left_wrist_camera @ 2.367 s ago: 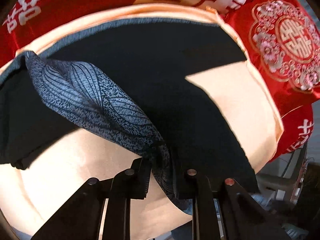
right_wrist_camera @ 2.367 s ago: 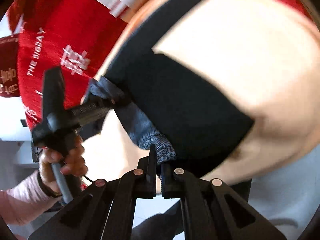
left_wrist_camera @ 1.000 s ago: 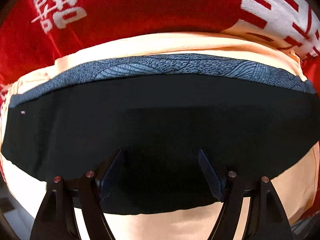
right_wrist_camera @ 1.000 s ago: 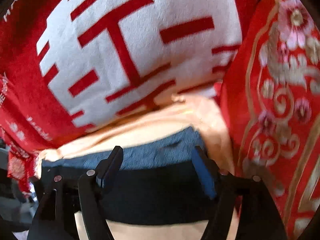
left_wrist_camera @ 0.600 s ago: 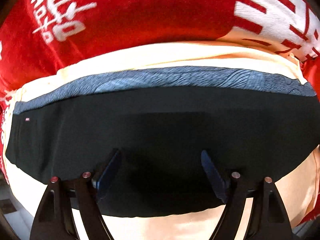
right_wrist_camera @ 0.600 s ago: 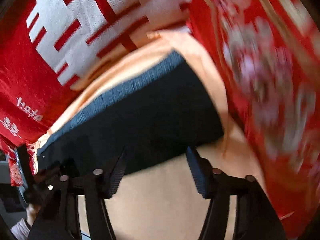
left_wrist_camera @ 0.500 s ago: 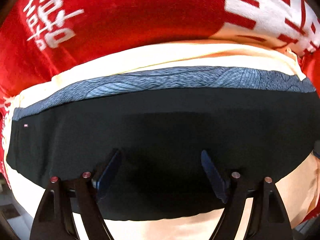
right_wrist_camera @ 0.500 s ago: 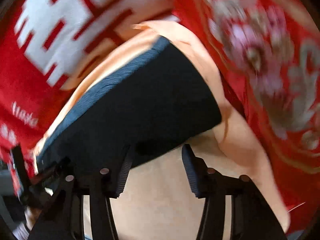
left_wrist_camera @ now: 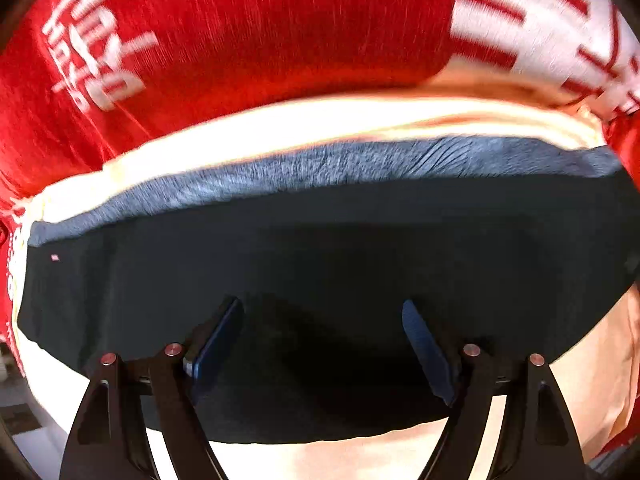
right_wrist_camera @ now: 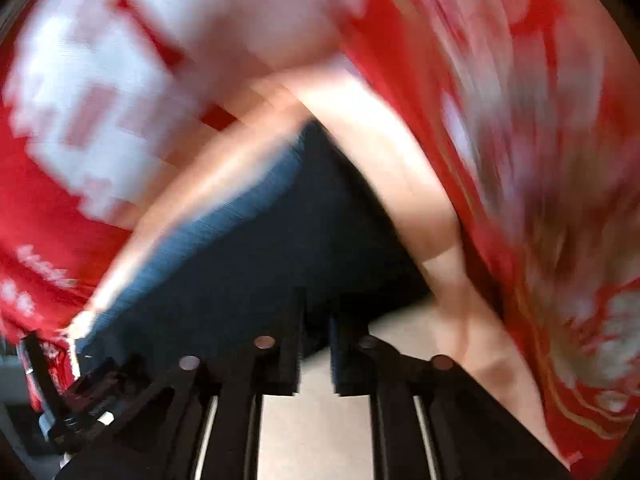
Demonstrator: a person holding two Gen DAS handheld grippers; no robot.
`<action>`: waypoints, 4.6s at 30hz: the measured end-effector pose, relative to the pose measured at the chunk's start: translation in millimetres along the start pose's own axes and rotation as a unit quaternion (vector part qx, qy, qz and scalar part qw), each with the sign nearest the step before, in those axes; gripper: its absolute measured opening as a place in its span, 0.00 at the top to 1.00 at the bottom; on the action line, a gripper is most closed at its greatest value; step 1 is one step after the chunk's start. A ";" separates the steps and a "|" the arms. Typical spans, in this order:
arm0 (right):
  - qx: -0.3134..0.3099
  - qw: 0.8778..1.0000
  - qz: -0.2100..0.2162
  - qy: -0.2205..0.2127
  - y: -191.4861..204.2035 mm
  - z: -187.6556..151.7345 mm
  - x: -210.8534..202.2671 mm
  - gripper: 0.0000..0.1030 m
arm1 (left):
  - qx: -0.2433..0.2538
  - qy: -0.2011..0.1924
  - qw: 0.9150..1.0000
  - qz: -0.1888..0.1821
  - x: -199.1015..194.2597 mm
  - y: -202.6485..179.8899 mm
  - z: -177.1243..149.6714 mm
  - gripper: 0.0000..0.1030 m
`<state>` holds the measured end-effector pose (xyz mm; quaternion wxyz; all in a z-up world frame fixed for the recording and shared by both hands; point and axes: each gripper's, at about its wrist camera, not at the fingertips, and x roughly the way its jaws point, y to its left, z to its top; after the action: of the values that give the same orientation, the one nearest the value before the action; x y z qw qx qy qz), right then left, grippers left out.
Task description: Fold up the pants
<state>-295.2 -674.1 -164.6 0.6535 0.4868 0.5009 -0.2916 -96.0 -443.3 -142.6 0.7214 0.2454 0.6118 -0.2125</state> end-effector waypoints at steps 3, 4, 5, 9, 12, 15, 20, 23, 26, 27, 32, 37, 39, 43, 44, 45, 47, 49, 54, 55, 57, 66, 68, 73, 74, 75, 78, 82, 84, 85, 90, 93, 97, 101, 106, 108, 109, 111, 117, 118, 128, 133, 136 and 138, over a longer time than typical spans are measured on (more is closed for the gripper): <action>0.003 1.000 -0.003 -0.019 -12.5 -17.1 -23.9 0.81 | -0.003 -0.031 0.999 -0.009 -15.4 2.2 2.9 0.20; -0.027 0.998 -0.014 -0.050 -5.8 -23.9 -40.5 0.81 | -0.002 -0.042 0.999 -0.009 -20.6 3.4 6.3 0.20; -0.055 0.995 -0.008 -0.080 1.9 -27.8 -54.6 0.81 | 0.003 -0.049 0.999 -0.007 -23.6 3.1 11.7 0.20; -0.122 0.986 0.010 -0.112 35.7 2.8 -60.6 0.81 | 0.009 -0.067 0.998 0.010 -25.6 -9.4 36.8 0.20; -0.142 0.985 0.039 -0.093 61.0 46.8 -29.7 0.81 | -0.009 -0.084 0.996 0.011 -20.1 -17.0 54.9 0.20; -0.157 0.986 0.016 -0.044 67.5 60.9 14.7 0.81 | -0.012 -0.061 0.997 0.037 5.4 -15.9 59.3 0.20; -0.164 0.984 -0.004 -0.065 39.0 56.9 16.0 0.91 | -0.024 -0.071 0.996 0.044 13.0 13.5 54.3 0.08; -0.149 0.987 -0.016 -0.060 32.7 55.9 8.5 0.88 | -0.048 -0.054 0.995 0.070 10.5 43.2 50.1 0.08; -0.121 0.991 -0.033 -0.042 35.4 47.2 -2.3 0.81 | -0.079 -0.033 0.993 0.087 -2.3 74.7 27.6 0.08; -0.125 0.991 -0.034 -0.041 39.6 41.4 -6.5 0.77 | -0.086 -0.033 0.992 0.086 -7.9 83.5 21.6 0.08; -0.241 0.969 0.002 -0.052 101.0 -1.9 -11.3 0.71 | -0.082 -0.029 0.991 0.105 -7.4 111.6 -5.9 0.08; -0.255 0.965 0.061 -0.019 163.7 -12.6 36.1 0.71 | -0.106 -0.036 0.990 0.087 5.9 119.6 -21.2 0.08; -0.237 0.971 0.024 -0.015 163.4 -10.9 55.3 0.75 | -0.104 -0.045 0.991 0.074 4.0 118.9 -25.8 0.08; -0.152 0.986 -0.020 -0.071 126.8 12.9 40.4 0.74 | -0.099 -0.052 0.993 0.036 8.0 130.7 -29.5 0.04; -0.139 0.987 -0.038 -0.076 120.5 11.6 33.5 0.73 | -0.099 -0.048 0.994 0.023 11.6 136.1 -28.9 0.03; -0.132 0.987 -0.052 -0.075 117.0 7.9 26.4 0.72 | -0.100 -0.043 0.994 0.014 11.3 139.3 -28.7 0.04; -0.130 0.987 -0.056 -0.069 115.5 -9.3 9.5 0.71 | -0.091 -0.032 0.995 0.007 11.8 152.5 -29.6 0.04; -0.132 0.989 -0.028 -0.056 120.2 -37.2 -5.1 0.70 | -0.076 -0.029 0.997 0.005 6.1 166.2 -34.1 0.04; -0.108 0.989 0.096 0.027 149.5 -138.5 -11.6 0.64 | -0.069 -0.039 0.997 0.000 -16.5 225.3 -54.5 0.04; -0.105 0.987 0.116 0.042 156.3 -151.8 -7.7 0.64 | -0.077 -0.036 0.996 -0.002 -17.5 238.6 -56.4 0.04; -0.105 0.977 0.165 0.080 182.8 -193.4 7.4 0.64 | -0.099 -0.031 0.995 -0.003 -21.4 264.0 -62.4 0.04; -0.107 0.962 0.200 0.150 270.5 -270.6 87.3 0.64 | -0.108 -0.020 0.994 0.013 -4.7 331.2 -72.7 0.04; -0.104 0.963 0.196 0.156 278.5 -268.2 104.8 0.64 | -0.105 -0.020 0.994 0.008 4.7 333.8 -74.8 0.04; -0.076 0.963 0.206 0.156 281.8 -264.2 117.4 0.64 | -0.101 -0.018 0.995 -0.008 16.2 334.7 -71.7 0.04; -0.063 0.962 0.214 0.156 279.1 -263.2 116.7 0.64 | -0.097 -0.015 0.995 -0.008 25.3 343.4 -70.1 0.04; -0.051 0.962 0.219 0.155 277.5 -261.0 116.4 0.64 | -0.092 -0.012 0.996 -0.005 26.9 341.7 -70.3 0.04; -0.015 0.961 0.232 0.148 277.3 -252.1 116.2 0.64 | -0.084 -0.016 0.996 -0.011 26.0 335.9 -65.1 0.04; -0.017 0.973 0.185 0.139 287.3 -241.2 115.3 0.87 | -0.076 -0.031 0.996 -0.030 15.4 320.1 -55.0 0.04; -0.049 0.977 0.170 0.118 295.4 -244.9 101.6 0.88 | -0.062 -0.036 0.997 -0.035 11.7 309.7 -54.0 0.04; -0.064 0.979 0.164 0.105 297.6 -249.2 94.1 0.89 | -0.056 -0.036 0.997 -0.036 11.5 305.8 -56.9 0.04; -0.064 0.982 0.137 0.115 276.2 -269.7 98.7 0.88 | -0.008 0.000 1.000 -0.002 38.7 280.1 -94.6 0.03; -0.078 0.980 0.139 0.121 262.0 -265.2 84.5 0.71 | 0.013 -0.023 1.000 0.016 33.3 272.9 -101.8 0.03; -0.053 0.990 0.107 0.070 216.7 -229.6 49.0 0.56 | -0.018 -0.009 1.000 -0.008 27.7 278.3 -92.6 0.04; 0.023 0.994 0.094 0.040 170.8 -181.8 43.8 0.74 | -0.027 -0.026 0.999 -0.025 12.6 259.3 -81.3 0.04; 0.055 0.995 0.079 0.032 147.9 -170.7 47.8 0.87 | 0.018 -0.041 0.999 0.008 21.4 224.6 -88.5 0.01; 0.040 0.998 0.051 0.029 147.1 -175.8 42.1 0.87 | 0.011 -0.040 0.999 0.001 22.0 229.2 -92.1 0.00; 0.034 0.998 0.030 0.031 149.9 -178.7 40.5 0.87 | 0.006 -0.029 1.000 0.001 21.8 231.9 -91.2 0.00; 0.005 0.999 -0.003 0.039 150.0 -178.3 30.8 0.86 | 0.007 -0.010 1.000 0.001 19.3 238.0 -90.3 0.01; -0.153 0.988 0.009 -0.013 226.2 -145.2 13.5 0.62 | 0.010 -0.064 0.998 -0.013 -11.1 222.5 -35.5 0.01; -0.169 0.985 0.018 -0.011 241.4 -137.0 19.7 0.62 | 0.003 -0.070 0.998 -0.009 -10.3 219.3 -20.7 0.01; -0.249 0.968 0.006 -0.006 307.2 -94.7 102.9 0.74 | -0.052 -0.073 0.996 0.012 45.4 233.7 63.2 0.00; -0.206 0.977 -0.039 -0.047 274.2 -64.7 91.2 0.85 | -0.074 -0.061 0.994 0.051 43.1 271.6 72.2 0.01; -0.173 0.983 -0.042 -0.034 258.3 -53.3 77.1 0.79 | -0.085 -0.074 0.992 0.057 22.4 303.1 64.9 0.01; -0.190 0.980 -0.049 -0.032 259.8 -63.3 62.8 0.72 | -0.096 -0.070 0.991 0.065 11.9 328.2 51.1 0.01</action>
<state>-72.3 -516.2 -135.6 0.7347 0.3188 0.5492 -0.2386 144.9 -215.7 -116.8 0.7951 0.1992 0.5596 -0.1222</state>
